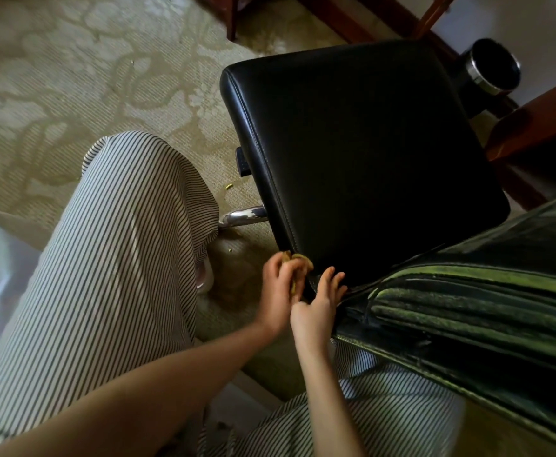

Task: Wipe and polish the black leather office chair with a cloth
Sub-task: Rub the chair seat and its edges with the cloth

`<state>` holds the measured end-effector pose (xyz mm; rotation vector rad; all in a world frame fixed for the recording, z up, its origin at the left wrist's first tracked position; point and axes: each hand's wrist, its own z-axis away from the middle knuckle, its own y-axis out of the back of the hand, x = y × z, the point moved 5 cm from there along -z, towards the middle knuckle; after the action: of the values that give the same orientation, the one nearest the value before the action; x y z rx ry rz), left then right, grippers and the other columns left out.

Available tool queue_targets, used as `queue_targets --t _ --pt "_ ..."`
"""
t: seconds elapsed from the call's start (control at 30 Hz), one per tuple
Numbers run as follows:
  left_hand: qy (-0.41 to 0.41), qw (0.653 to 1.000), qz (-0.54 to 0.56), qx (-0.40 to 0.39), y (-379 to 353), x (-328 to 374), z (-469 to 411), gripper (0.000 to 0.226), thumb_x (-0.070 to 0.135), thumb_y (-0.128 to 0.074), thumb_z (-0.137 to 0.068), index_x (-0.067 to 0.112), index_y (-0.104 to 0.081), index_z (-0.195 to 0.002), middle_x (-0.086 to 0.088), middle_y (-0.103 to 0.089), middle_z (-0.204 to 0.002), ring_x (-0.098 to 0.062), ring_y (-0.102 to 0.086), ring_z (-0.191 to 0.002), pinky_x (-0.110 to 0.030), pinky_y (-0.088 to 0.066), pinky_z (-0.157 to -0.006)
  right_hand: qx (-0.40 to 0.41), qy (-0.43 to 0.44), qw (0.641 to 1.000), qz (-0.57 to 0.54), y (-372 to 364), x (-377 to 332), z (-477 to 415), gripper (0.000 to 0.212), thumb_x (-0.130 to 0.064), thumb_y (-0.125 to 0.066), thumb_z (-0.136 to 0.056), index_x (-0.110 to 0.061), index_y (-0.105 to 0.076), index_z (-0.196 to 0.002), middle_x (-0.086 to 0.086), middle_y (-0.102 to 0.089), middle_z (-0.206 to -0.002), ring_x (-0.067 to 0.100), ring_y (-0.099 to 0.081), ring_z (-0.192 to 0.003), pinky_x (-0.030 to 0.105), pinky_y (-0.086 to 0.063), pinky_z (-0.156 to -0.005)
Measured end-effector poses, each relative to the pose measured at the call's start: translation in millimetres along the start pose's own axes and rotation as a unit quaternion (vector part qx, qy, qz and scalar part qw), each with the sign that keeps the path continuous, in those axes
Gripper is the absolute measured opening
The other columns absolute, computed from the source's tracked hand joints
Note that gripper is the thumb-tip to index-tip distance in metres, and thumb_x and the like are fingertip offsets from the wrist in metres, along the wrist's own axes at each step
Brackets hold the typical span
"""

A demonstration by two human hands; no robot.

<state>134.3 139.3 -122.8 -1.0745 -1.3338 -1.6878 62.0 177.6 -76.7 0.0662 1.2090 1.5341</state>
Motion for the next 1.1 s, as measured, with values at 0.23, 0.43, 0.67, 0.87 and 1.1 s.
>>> queue_targets --t 0.23,0.43,0.67,0.87,1.1 --pt "-0.1 0.984 -0.03 -0.144 -9 11 31 0.041 0.037 -0.051 -0.082 0.014 -0.057 -0.115 -0.013 -0.045 -0.125 -0.024 -0.043 -0.116 -0.042 -0.043 -0.095 0.005 0.027 1.0 0.003 14 14 -2 0.072 0.006 -0.042 -0.09 -0.019 -0.01 -0.15 -0.001 0.005 -0.157 0.016 0.011 -0.144 0.035 0.006 -0.114" --pt "-0.153 0.983 -0.002 -0.1 7 64 -15 0.037 0.021 -0.06 -0.088 0.018 -0.052 -0.125 -0.007 -0.046 -0.122 -0.019 -0.045 -0.115 -0.031 -0.043 -0.097 0.005 0.074 0.996 0.053 34 31 -2 0.075 0.007 -0.049 -0.088 -0.016 -0.013 -0.149 0.002 0.0 -0.158 0.015 0.01 -0.142 0.029 0.002 -0.113" --pt "-0.286 0.906 -0.148 -0.274 -55 119 -61 0.042 0.016 -0.06 -0.087 0.011 -0.05 -0.128 -0.016 -0.048 -0.122 -0.029 -0.045 -0.111 -0.033 -0.04 -0.092 0.03 0.152 0.959 0.239 65 42 7 0.069 -0.006 -0.059 -0.085 -0.012 -0.027 -0.146 0.006 -0.019 -0.156 0.02 -0.011 -0.144 0.034 -0.018 -0.117" --pt "-0.441 0.736 -0.312 -0.408 -119 120 -47 0.03 0.032 -0.048 -0.095 0.019 -0.059 -0.12 -0.011 -0.052 -0.119 -0.029 -0.047 -0.108 -0.043 -0.048 -0.082 0.079 0.179 0.879 0.434 87 63 19 0.067 -0.019 -0.084 -0.052 0.003 -0.065 -0.113 0.023 -0.059 -0.122 0.035 -0.048 -0.125 0.037 0.0 -0.115" --pt "-0.607 0.642 -0.246 -0.397 -100 105 -3 0.03 0.021 -0.046 -0.084 0.013 -0.072 -0.096 -0.014 -0.064 -0.1 -0.033 -0.062 -0.091 -0.035 -0.052 -0.078 0.035 0.127 0.884 0.449 99 88 19 0.073 -0.014 -0.083 -0.056 0.0 -0.059 -0.123 0.019 -0.047 -0.138 0.026 -0.032 -0.137 0.031 0.003 -0.114"
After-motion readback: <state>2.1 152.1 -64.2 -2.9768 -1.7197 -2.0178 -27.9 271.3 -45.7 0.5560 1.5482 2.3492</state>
